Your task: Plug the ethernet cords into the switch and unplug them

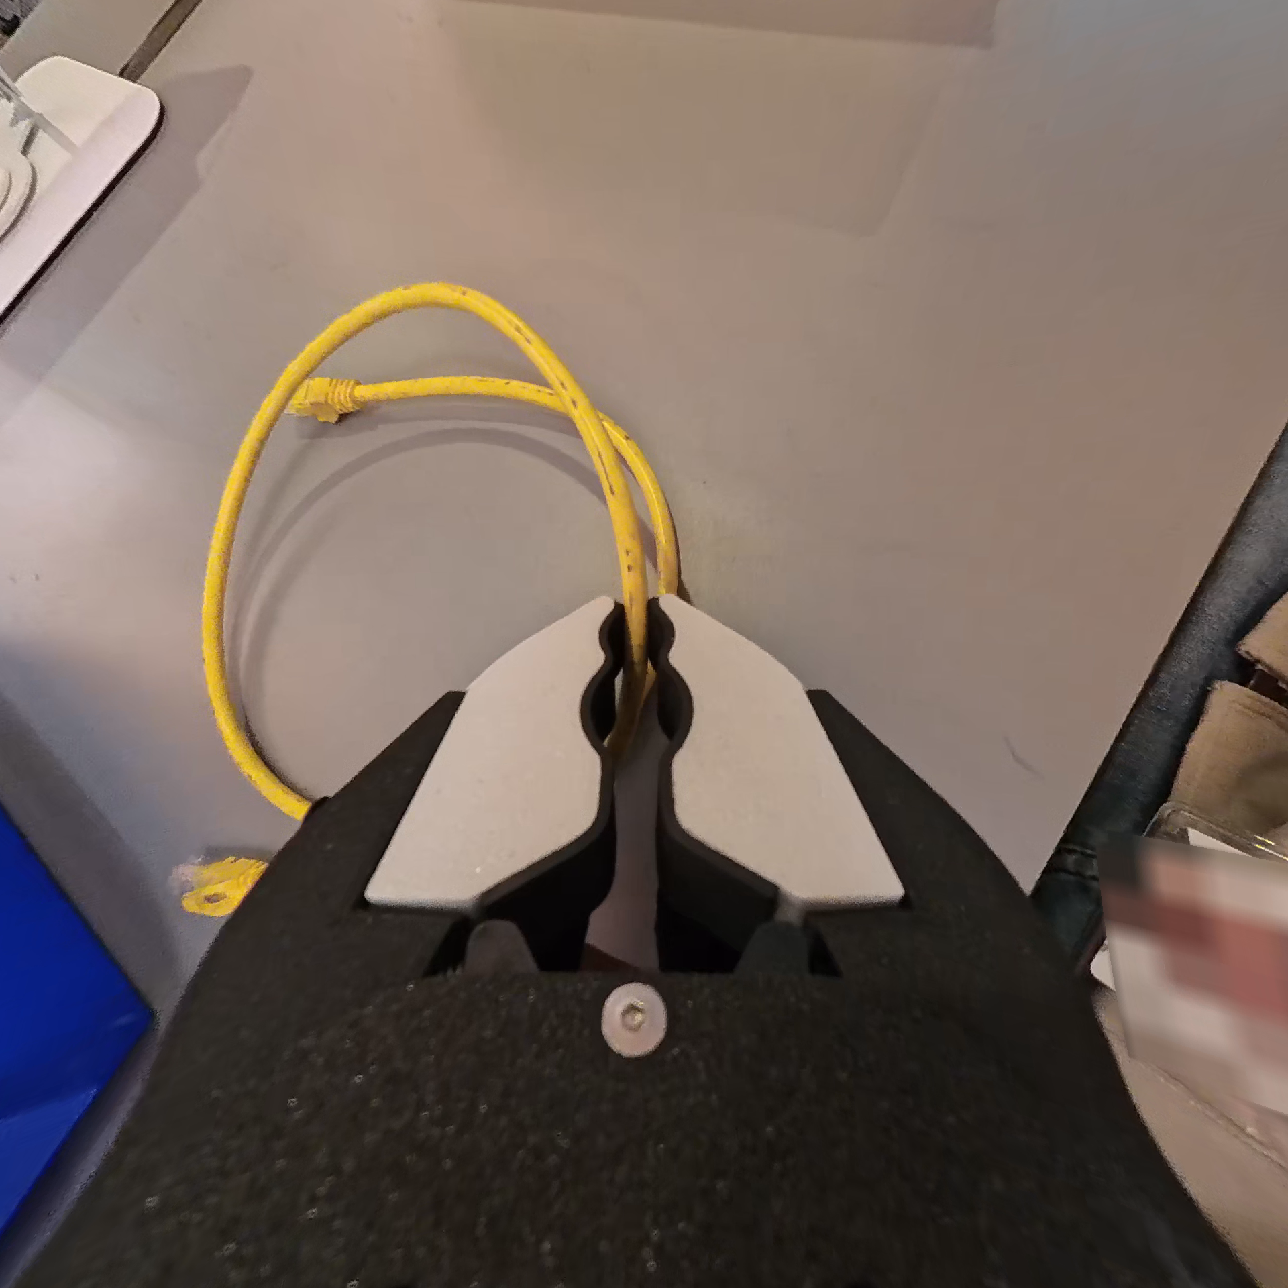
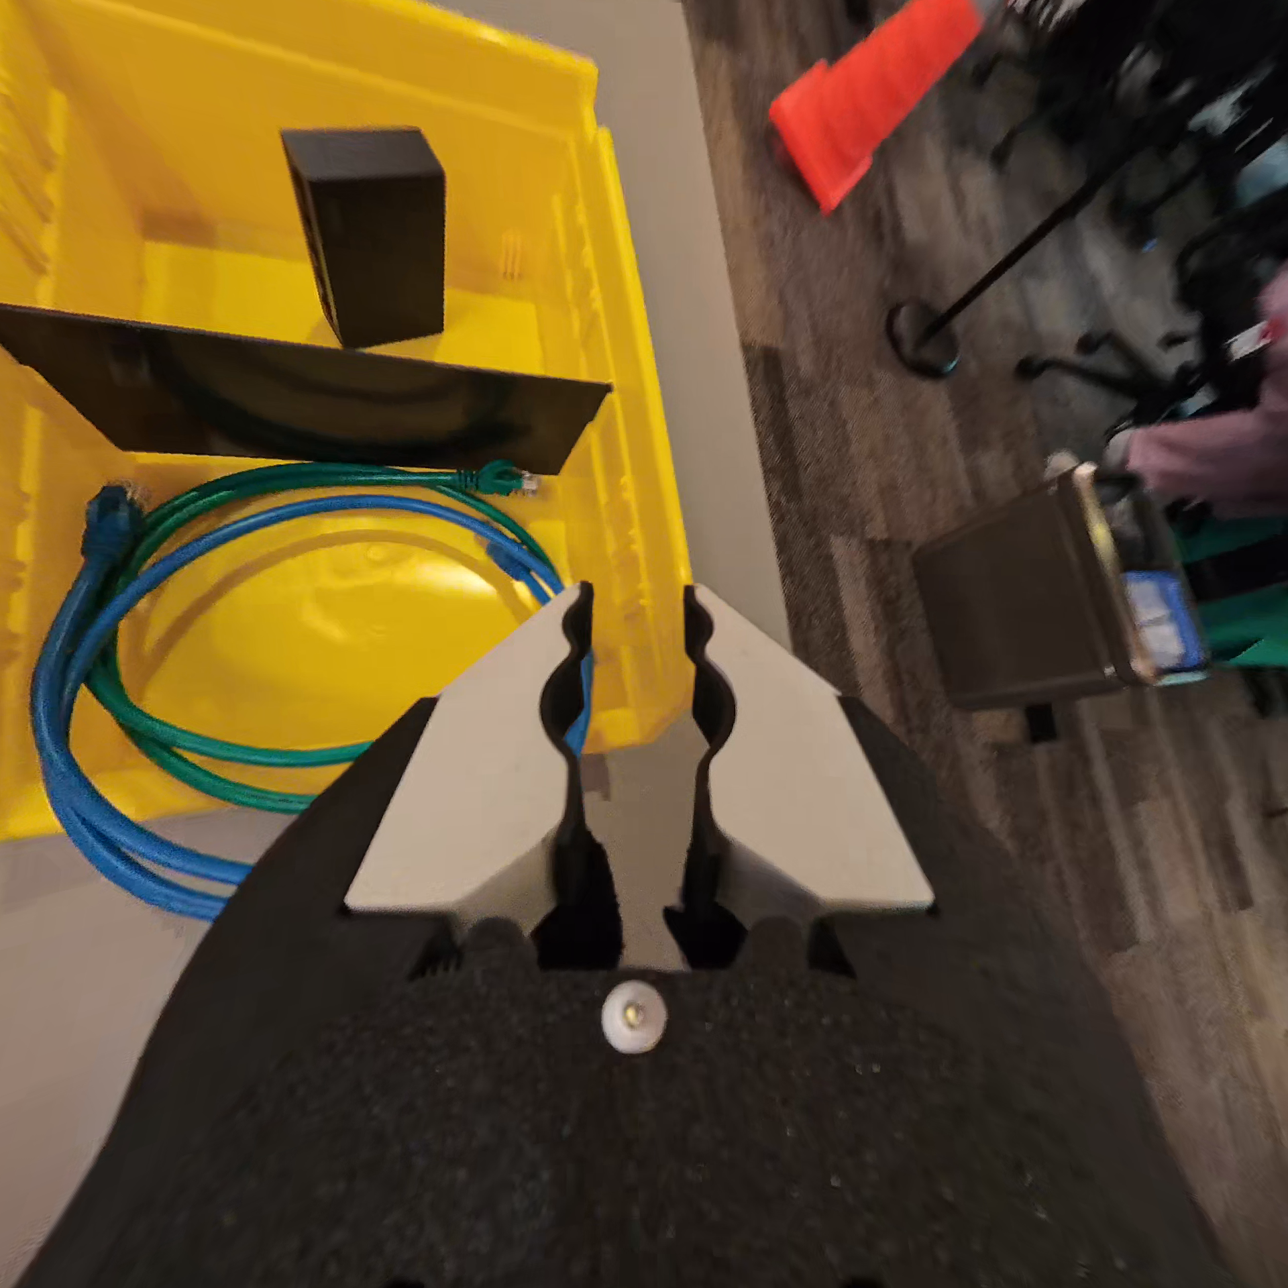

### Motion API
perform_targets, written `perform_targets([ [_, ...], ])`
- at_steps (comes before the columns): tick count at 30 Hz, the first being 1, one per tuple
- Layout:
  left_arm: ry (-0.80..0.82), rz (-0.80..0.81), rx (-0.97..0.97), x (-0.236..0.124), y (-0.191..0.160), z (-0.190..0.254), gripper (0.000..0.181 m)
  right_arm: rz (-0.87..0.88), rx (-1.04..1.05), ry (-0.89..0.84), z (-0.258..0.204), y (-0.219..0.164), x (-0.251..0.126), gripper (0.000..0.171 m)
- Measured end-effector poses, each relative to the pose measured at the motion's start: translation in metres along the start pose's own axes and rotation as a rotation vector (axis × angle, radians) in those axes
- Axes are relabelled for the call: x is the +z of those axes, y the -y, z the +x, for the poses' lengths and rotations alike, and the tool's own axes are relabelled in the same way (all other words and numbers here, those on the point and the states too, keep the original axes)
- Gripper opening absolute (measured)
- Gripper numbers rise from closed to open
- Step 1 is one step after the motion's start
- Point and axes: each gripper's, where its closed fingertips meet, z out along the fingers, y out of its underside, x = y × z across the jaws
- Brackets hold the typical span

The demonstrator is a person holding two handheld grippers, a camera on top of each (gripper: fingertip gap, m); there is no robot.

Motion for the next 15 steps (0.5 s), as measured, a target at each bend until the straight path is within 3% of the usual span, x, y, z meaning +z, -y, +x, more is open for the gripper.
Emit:
perform_targets([
  [2, -0.006, 0.005, 0.004, -0.002, 0.0, 0.001, 0.006, 0.051, 0.003, -0.032, 0.008, -0.006, -0.012, 0.021],
  [6, -0.018, 0.016, 0.012, -0.005, 0.001, 0.004, 0.006, -0.109, 0.16, 0.278, -0.027, -0.059, -0.003, 0.032],
  [8, -0.034, 0.032, 0.027, -0.008, 0.005, 0.009, 0.006, -0.128, 0.246, 0.345, -0.029, -0.074, 0.003, 0.032],
  [12, -0.069, 0.077, 0.101, -0.013, 0.014, 0.025, 0.006, 0.027, 0.466, 0.406, -0.014, -0.082, 0.002, 0.017],
  [15, -0.078, 0.059, 0.144, -0.012, 0.012, 0.033, 0.006, 0.084, 0.525, 0.45, -0.009, -0.085, -0.008, 0.015],
])
